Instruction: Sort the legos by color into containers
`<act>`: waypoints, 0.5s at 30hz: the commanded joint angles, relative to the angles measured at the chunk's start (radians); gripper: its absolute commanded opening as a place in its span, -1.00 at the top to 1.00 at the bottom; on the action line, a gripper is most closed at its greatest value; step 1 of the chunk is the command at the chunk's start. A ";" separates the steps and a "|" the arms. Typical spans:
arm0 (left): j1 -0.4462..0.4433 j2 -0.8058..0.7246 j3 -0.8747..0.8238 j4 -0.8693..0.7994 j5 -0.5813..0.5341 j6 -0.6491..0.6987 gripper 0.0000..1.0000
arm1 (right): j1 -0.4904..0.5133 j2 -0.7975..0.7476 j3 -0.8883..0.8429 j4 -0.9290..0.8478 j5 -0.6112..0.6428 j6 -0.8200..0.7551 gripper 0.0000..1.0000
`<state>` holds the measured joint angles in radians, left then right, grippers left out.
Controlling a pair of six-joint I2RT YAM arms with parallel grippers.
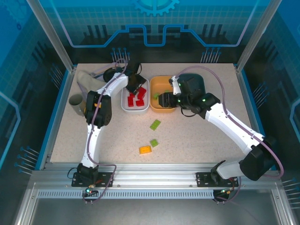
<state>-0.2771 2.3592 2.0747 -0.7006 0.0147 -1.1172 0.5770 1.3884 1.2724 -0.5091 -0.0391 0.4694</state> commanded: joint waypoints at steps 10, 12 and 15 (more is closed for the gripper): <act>-0.061 -0.569 -0.309 -0.080 -0.111 0.129 -0.56 | 0.202 0.053 0.029 -0.185 0.156 -0.132 -0.20; -0.068 -0.705 -0.449 -0.077 -0.117 0.147 -0.58 | 0.274 0.073 0.025 -0.210 0.132 -0.241 -0.21; -0.070 -0.918 -0.657 -0.086 -0.125 0.168 -0.65 | 0.387 0.087 -0.021 -0.218 0.063 -0.420 -0.35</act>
<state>-0.3489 1.5738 1.5620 -0.7246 -0.0700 -1.0016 0.8795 1.4635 1.2736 -0.6666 0.0853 0.2535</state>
